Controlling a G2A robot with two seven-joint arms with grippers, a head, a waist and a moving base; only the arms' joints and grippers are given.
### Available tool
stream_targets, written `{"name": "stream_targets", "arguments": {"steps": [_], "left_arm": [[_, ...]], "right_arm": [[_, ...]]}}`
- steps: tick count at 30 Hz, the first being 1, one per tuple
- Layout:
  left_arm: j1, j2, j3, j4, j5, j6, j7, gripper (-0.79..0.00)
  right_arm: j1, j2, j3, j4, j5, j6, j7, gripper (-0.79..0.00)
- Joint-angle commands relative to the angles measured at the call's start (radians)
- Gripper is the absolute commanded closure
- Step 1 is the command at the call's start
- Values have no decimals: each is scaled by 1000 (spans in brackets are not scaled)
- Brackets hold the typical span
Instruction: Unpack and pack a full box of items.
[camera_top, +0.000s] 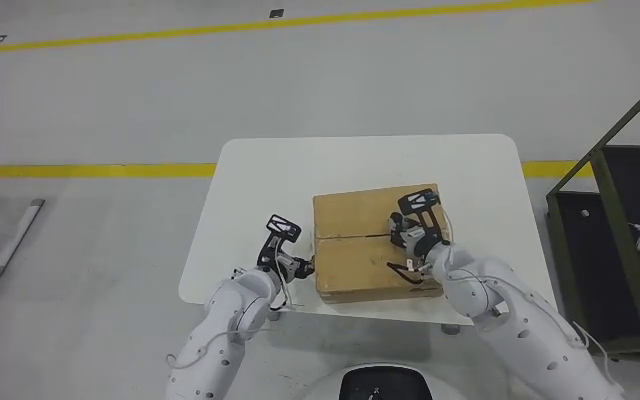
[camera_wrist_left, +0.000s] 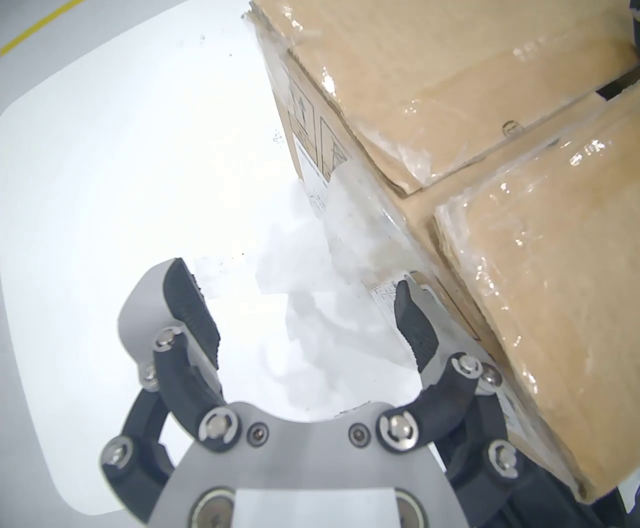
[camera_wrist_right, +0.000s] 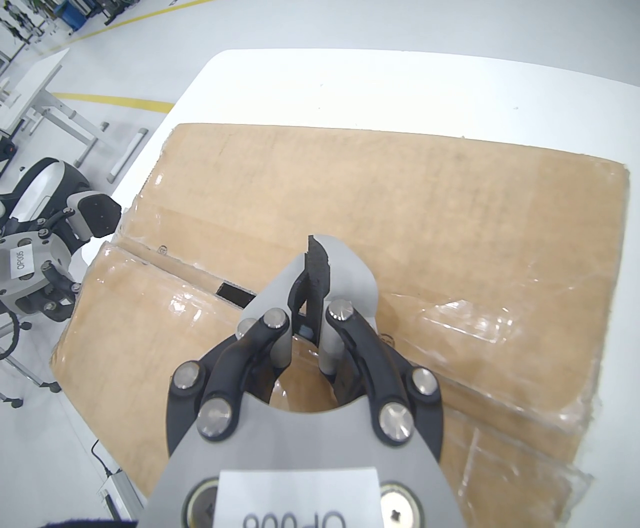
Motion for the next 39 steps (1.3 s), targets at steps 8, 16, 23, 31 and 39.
{"name": "stream_targets", "arguments": {"steps": [8,16,23,31,39], "left_arm": [[-28,-14,32,41,52,35,11,-785],[-57,-32,28,70,-32,60,123,-785],[-23,-29,-39,43,-92,56,199,-785],[-13,-32,-63,14,-88,88,204,-785],[-61,-42,-28,0,21,174,107,-785]], "right_arm": [[1,-6,-7,-2,-13,-1,7,0],[0,-11,-4,-5,-19,1,8,0],[2,-15,2,0,-19,3,13,0],[6,-21,-3,0,-24,2,16,0],[3,-25,-2,-2,-30,0,21,0]]}}
